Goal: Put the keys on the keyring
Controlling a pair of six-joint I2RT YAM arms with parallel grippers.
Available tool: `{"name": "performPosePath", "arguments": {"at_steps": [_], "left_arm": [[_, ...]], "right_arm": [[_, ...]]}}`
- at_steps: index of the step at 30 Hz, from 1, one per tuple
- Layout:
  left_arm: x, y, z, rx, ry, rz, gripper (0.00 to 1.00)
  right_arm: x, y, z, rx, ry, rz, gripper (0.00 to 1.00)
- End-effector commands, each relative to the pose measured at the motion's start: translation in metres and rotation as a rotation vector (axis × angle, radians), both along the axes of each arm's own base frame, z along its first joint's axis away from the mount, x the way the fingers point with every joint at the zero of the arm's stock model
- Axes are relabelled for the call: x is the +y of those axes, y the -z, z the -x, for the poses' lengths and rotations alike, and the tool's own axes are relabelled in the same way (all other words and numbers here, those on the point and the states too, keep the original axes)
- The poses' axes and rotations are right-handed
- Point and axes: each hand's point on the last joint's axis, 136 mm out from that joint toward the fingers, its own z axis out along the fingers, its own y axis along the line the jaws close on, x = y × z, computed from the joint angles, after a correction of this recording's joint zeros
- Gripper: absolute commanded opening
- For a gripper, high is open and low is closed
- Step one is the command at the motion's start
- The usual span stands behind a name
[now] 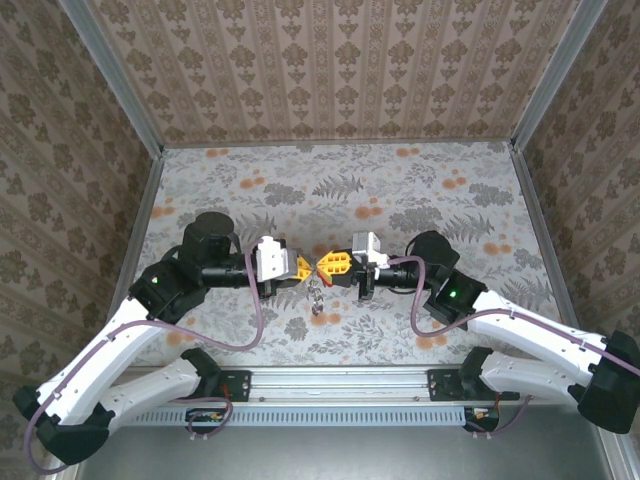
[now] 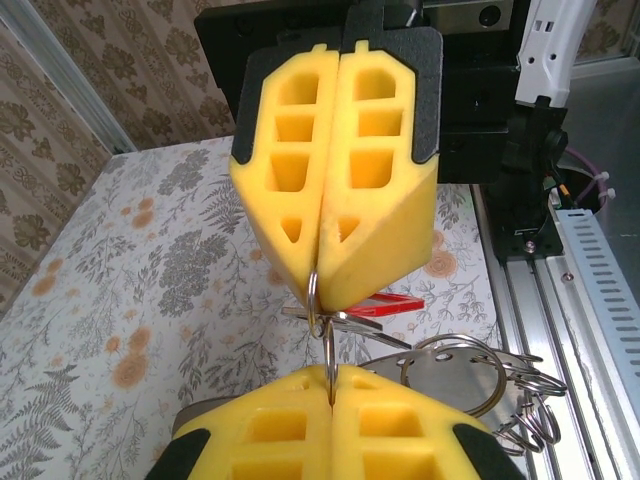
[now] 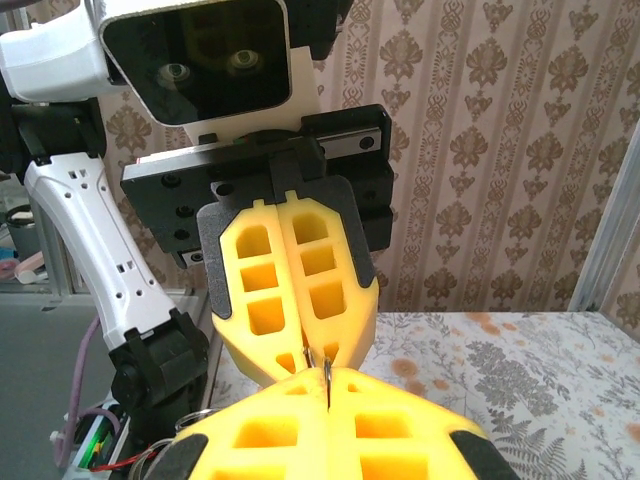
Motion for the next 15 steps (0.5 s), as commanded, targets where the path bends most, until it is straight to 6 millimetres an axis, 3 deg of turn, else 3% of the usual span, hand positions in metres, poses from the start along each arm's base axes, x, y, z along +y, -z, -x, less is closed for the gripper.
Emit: {"name": "performPosePath", "arguments": {"at_steps": [1, 15], "left_arm": [[-0.0024, -0.0296, 0.0075, -0.067, 0.041, 0.101, 0.00], [-0.0011, -0.0301, 0.0014, -0.104, 0.001, 0.092, 0.00]], "right_arm": [[0.0056, 0.0150, 0.0016, 0.031, -0.015, 0.059, 0.00], [0.0076, 0.0125, -0.0004, 0.069, -0.013, 0.071, 0.00]]}}
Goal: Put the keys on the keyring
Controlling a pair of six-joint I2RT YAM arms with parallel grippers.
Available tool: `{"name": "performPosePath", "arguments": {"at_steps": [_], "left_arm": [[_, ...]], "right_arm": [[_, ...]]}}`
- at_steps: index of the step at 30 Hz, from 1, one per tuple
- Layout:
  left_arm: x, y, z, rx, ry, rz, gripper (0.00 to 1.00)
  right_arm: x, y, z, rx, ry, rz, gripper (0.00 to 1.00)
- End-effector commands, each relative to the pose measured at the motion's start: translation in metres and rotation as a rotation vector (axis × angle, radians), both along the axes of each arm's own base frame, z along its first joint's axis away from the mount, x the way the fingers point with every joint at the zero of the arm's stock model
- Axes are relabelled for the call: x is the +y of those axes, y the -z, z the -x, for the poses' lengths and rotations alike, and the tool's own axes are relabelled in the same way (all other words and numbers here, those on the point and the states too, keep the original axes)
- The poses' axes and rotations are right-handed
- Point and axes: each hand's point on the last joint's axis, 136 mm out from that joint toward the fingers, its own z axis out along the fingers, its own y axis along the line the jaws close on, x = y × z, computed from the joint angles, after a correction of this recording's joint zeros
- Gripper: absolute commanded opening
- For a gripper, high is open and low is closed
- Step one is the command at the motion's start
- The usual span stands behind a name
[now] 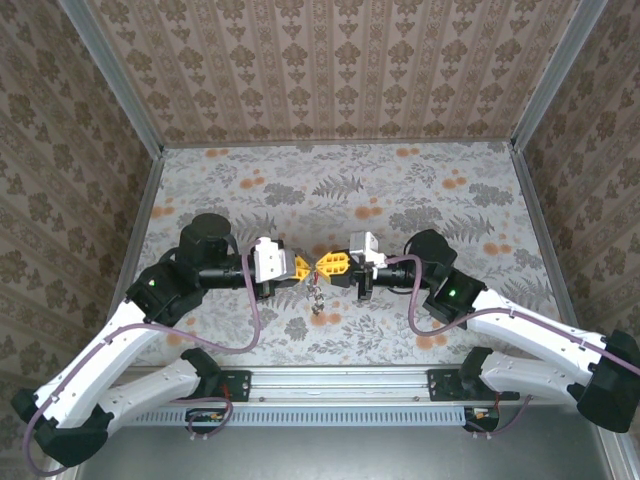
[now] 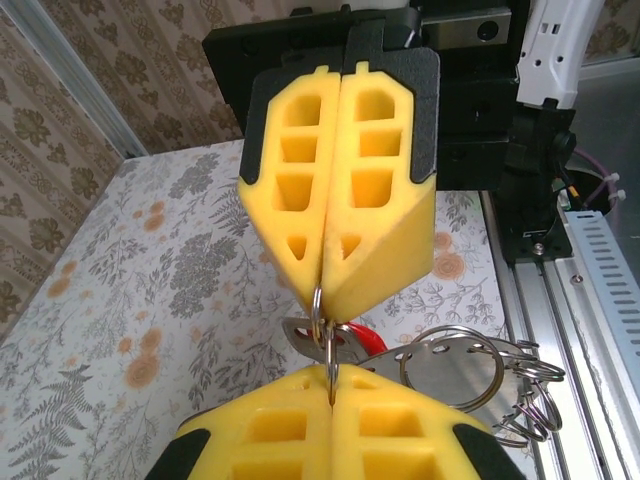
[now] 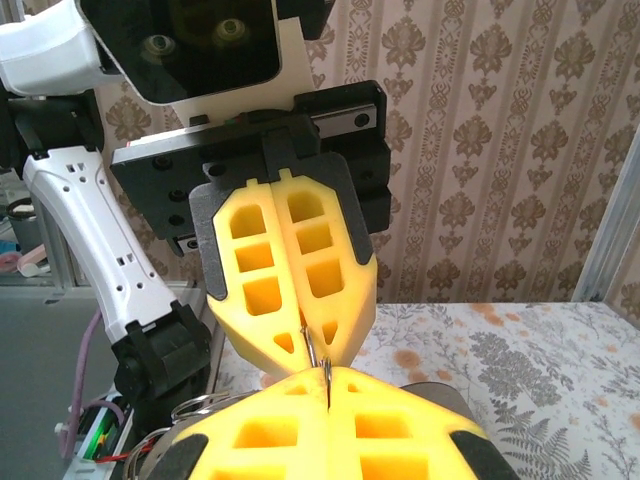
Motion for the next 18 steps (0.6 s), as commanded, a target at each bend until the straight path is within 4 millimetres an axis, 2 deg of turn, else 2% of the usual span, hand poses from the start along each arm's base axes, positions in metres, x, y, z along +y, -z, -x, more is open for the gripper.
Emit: {"name": "performPosePath", "arguments": {"at_steps": [1, 18], "left_arm": [[-0.0035, -0.0280, 0.0028, -0.091, 0.019, 0.085, 0.00], [-0.0016, -0.0293, 0.0119, -0.120, 0.027, 0.073, 0.00]], "right_arm": [[0.0058, 0.0101, 0.0006, 0.055, -0.013, 0.054, 0.00], [0.0080, 0.0053, -0.0009, 0.105, -0.015, 0.068, 0.00]]}}
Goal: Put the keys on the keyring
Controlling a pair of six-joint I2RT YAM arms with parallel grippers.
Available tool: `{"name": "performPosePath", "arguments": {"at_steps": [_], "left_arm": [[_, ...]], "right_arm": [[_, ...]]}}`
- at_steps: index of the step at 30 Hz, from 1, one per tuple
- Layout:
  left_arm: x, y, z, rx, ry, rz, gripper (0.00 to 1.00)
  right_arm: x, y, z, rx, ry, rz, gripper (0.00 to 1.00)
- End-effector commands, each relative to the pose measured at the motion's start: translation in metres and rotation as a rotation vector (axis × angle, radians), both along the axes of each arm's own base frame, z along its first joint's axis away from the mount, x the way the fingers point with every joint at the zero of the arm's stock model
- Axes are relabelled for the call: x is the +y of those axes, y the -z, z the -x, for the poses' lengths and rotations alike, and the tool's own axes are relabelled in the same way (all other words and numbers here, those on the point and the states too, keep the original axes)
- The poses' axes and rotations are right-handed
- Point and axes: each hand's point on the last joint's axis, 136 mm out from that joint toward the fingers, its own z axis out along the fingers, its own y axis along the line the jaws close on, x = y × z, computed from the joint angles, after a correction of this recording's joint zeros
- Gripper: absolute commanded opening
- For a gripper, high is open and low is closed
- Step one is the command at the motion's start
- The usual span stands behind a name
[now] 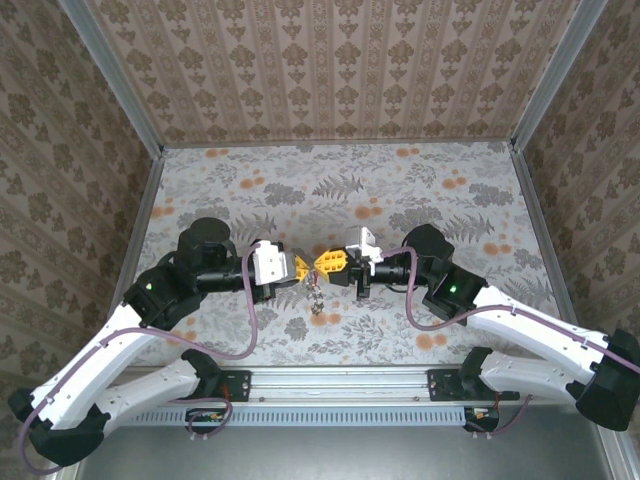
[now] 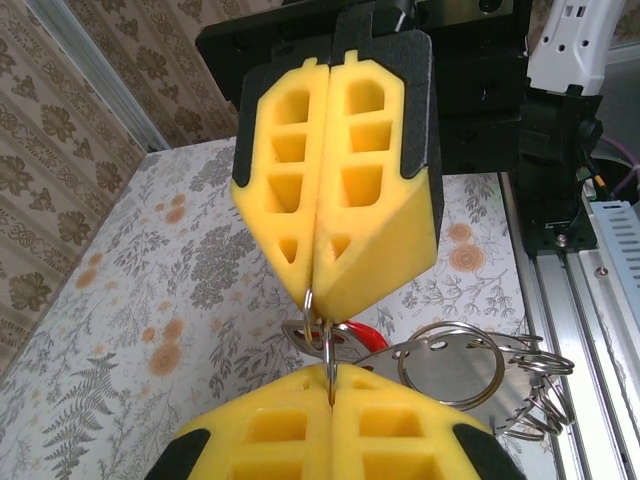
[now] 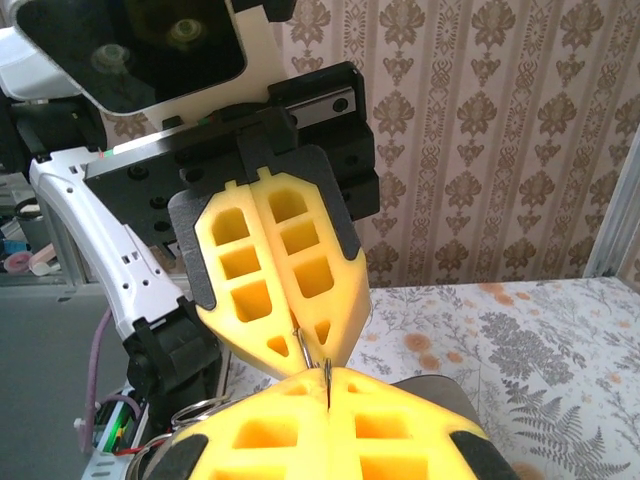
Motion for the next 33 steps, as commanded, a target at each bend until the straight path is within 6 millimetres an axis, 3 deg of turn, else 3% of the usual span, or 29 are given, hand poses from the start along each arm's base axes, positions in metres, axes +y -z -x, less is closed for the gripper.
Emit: {"name": "performPosePath", "arguments": {"at_steps": [1, 10, 33], "left_arm": [[-0.004, -0.027, 0.012, -0.081, 0.064, 0.079, 0.00], [-0.004, -0.027, 0.012, -0.085, 0.065, 0.077, 0.00], [-0.002, -0.028, 0.021, -0.097, 0.085, 0.074, 0.00]], "right_arm": [[0.005, 0.007, 0.000, 0.050, -0.013, 0.035, 0.01], [0.004, 0.006, 0.000, 0.060, -0.004, 0.034, 0.12], [0.002, 0.007, -0.012, 0.137, 0.041, 0.062, 0.14]]}}
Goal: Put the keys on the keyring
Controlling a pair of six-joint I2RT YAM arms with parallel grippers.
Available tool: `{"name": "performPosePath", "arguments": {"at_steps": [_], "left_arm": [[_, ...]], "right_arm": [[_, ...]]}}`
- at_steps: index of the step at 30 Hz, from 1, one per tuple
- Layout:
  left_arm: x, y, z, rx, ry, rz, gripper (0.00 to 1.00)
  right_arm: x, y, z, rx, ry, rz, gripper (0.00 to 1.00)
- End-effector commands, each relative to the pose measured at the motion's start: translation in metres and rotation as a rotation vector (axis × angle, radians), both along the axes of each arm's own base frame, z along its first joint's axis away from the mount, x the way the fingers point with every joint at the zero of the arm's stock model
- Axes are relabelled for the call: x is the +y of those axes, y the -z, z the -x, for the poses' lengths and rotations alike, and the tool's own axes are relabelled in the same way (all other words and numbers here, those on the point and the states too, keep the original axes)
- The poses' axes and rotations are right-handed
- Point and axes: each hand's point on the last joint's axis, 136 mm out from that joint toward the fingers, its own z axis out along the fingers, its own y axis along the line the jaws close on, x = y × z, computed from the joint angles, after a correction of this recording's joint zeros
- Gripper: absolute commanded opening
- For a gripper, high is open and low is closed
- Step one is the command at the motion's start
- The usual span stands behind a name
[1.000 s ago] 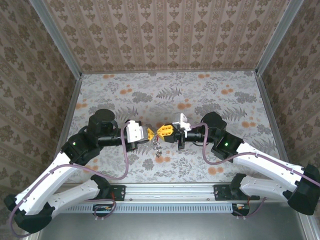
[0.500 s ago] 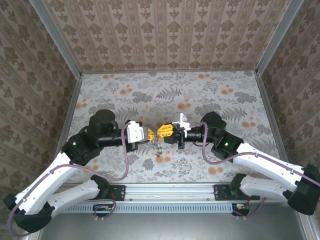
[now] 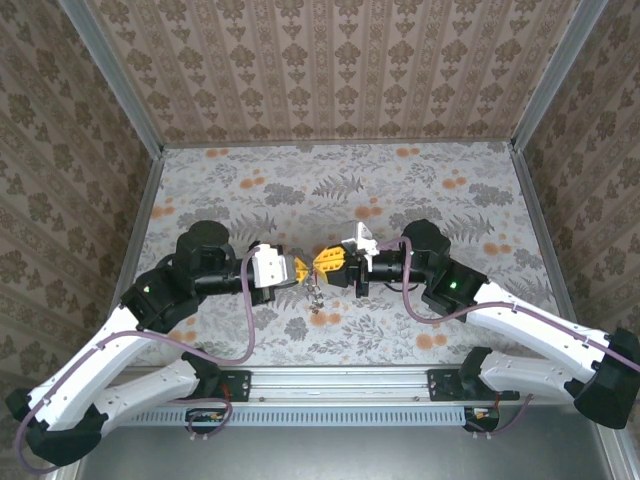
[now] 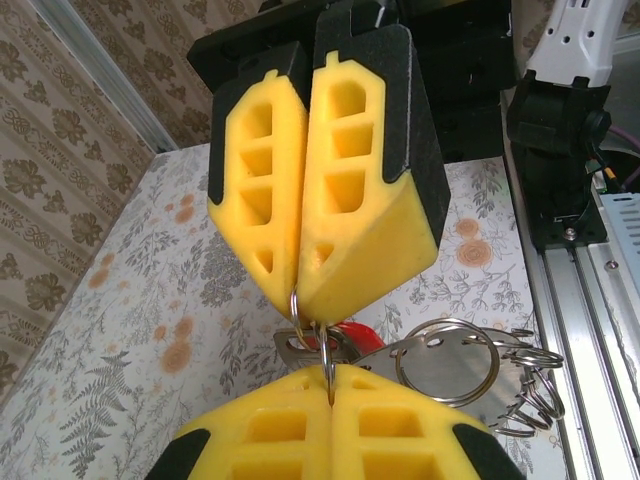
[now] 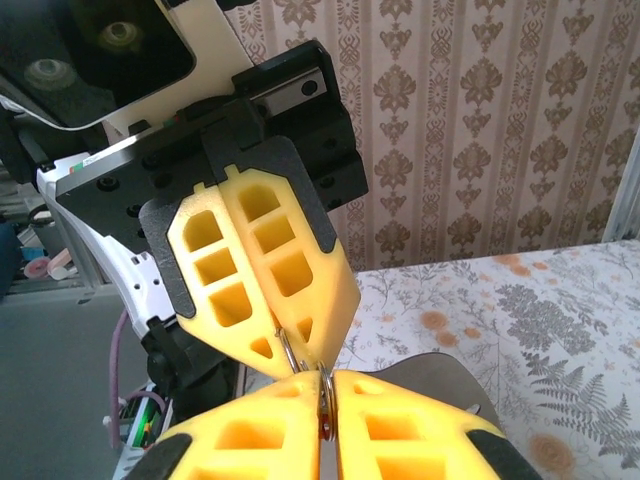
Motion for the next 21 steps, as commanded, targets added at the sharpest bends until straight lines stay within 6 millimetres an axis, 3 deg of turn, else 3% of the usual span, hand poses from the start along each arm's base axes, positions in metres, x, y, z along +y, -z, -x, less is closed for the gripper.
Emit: {"name": "performPosePath", "arguments": {"at_steps": [1, 6, 21], "left_arm": [[-0.004, -0.027, 0.018, -0.070, 0.094, 0.080, 0.00], [-0.003, -0.028, 0.020, -0.072, 0.097, 0.080, 0.00], [-0.002, -0.029, 0.022, -0.078, 0.098, 0.086, 0.00]], "right_arm": [[0.001, 0.007, -0.010, 0.053, 0.036, 0.032, 0.15], [-0.002, 0.004, -0.013, 0.068, 0.048, 0.026, 0.23], [-0.004, 0.011, -0.023, 0.105, 0.082, 0.043, 0.24]]}}
